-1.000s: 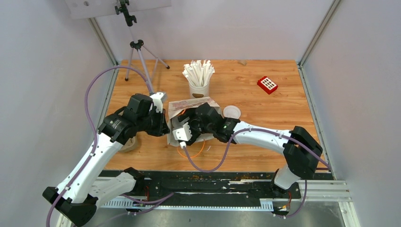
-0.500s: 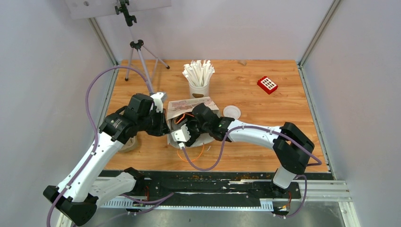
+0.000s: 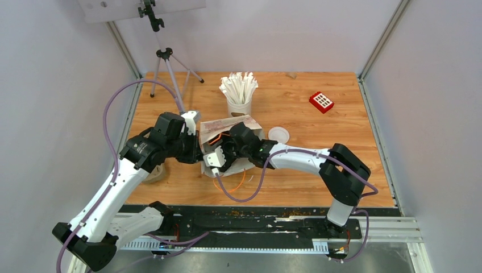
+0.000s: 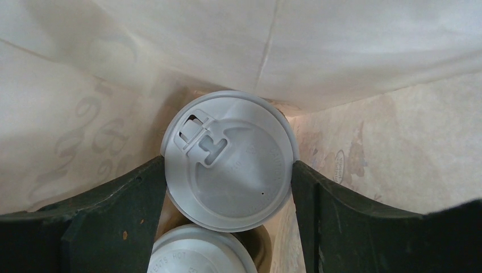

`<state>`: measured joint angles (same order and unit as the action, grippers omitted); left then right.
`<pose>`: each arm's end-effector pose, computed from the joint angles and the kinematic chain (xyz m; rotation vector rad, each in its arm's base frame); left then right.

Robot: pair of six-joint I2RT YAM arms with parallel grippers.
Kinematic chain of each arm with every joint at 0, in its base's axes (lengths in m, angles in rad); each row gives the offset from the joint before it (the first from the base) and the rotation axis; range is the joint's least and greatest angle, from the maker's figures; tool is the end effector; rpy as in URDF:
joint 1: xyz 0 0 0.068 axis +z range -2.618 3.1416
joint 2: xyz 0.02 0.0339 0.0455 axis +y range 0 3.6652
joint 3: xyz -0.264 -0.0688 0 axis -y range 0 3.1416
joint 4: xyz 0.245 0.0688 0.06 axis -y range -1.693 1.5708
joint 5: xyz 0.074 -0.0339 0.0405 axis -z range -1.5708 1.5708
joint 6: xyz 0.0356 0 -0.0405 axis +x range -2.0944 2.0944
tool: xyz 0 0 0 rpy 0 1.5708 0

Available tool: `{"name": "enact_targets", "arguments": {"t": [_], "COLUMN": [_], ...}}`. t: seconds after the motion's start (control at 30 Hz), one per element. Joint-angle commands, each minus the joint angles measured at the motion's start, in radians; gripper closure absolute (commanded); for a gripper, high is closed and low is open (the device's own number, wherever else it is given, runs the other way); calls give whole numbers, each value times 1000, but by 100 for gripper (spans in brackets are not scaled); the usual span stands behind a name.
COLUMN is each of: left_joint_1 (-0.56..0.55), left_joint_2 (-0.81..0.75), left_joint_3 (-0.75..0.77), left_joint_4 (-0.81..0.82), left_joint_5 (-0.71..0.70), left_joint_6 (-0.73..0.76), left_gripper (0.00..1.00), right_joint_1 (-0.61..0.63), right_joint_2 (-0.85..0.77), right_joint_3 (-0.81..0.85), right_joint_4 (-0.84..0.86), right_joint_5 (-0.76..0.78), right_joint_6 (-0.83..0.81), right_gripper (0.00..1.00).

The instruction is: Pack the takeout coffee

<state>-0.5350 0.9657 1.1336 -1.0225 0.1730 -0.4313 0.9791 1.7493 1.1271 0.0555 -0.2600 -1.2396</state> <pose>0.1457 -0.0935 0.3485 0.2116 2.5048 -0.6297 0.2113 0.3308 0.2211 -1.9598 0.8051 0.1233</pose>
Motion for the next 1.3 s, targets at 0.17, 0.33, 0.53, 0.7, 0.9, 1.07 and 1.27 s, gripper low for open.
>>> {"name": "enact_targets", "arguments": {"t": [0.17, 0.33, 0.53, 0.7, 0.9, 1.07, 1.27], "left_joint_1": [5, 4, 5, 3, 4, 4, 4], "left_joint_2": [-2, 7, 4, 10, 8, 7, 8], "left_joint_3": [27, 30, 39, 43, 33, 30, 31], "left_joint_4": [-9, -26, -36, -34, -22, -16, -10], "left_joint_5": [-39, -44, -53, -49, -43, -43, -43], "left_joint_6": [-28, -27, -27, -26, -33, -37, -38], "left_gripper": [100, 100, 100, 100, 100, 100, 100], "right_joint_1": [-29, -42, -40, -39, -39, -36, -30], "right_joint_2": [41, 45, 66, 79, 79, 74, 89], "right_joint_3": [5, 7, 16, 34, 20, 8, 37], "right_joint_4": [76, 52, 59, 68, 68, 43, 9], "right_joint_5": [6, -11, 4, 34, 44, 32, 34], "right_joint_6": [15, 30, 71, 79, 89, 71, 83], "right_gripper": [24, 23, 23, 23, 23, 21, 21]}}
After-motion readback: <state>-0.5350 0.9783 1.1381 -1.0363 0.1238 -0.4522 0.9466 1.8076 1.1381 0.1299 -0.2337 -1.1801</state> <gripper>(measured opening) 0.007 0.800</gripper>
